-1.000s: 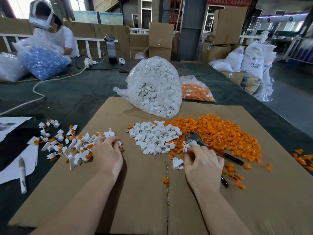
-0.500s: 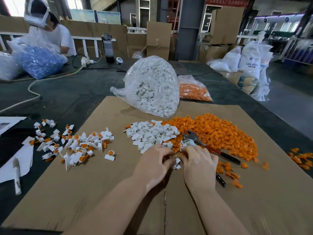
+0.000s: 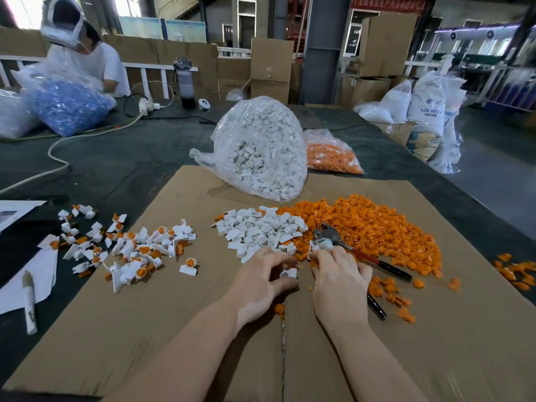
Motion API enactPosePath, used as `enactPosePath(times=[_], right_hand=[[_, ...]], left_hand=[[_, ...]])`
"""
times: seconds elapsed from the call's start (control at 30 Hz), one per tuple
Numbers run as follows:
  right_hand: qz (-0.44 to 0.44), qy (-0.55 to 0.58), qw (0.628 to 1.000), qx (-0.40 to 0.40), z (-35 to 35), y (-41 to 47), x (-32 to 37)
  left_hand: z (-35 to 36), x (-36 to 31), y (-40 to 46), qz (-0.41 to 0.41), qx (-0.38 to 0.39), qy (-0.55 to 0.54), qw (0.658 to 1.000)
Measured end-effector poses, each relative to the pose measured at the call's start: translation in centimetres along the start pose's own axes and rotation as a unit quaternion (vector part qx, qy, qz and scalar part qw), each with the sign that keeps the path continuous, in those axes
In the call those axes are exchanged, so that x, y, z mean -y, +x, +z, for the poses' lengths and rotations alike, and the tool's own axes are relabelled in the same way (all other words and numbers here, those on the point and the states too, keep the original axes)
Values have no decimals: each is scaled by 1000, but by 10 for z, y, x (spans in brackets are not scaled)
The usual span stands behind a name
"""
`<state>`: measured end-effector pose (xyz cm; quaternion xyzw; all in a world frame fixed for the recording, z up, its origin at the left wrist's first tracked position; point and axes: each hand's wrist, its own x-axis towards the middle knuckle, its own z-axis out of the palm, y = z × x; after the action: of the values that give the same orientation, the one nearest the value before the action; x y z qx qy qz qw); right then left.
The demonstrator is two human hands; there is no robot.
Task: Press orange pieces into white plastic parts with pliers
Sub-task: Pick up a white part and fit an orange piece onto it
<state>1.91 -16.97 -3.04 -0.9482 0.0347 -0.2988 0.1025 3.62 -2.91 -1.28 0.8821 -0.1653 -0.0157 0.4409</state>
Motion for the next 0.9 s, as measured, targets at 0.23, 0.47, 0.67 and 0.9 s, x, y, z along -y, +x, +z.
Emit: enactPosePath(times=[0.23,0.47,0.67,0.9], right_hand=[[2,42,999,-27,-1,-1,0],[10,92,996,-13,-2,-1,-1],[-22,237,971,4,-10,2,-2],[15,343,937,59,-14,2,-2]], left_hand=[[0,2,-4,-23,-91,-67,993],[0,3,-5,-30,-168,-111,979],[-1,6,-4,-51,-180,-115,976],[-2,4,-5,-38,-145,-105,983]])
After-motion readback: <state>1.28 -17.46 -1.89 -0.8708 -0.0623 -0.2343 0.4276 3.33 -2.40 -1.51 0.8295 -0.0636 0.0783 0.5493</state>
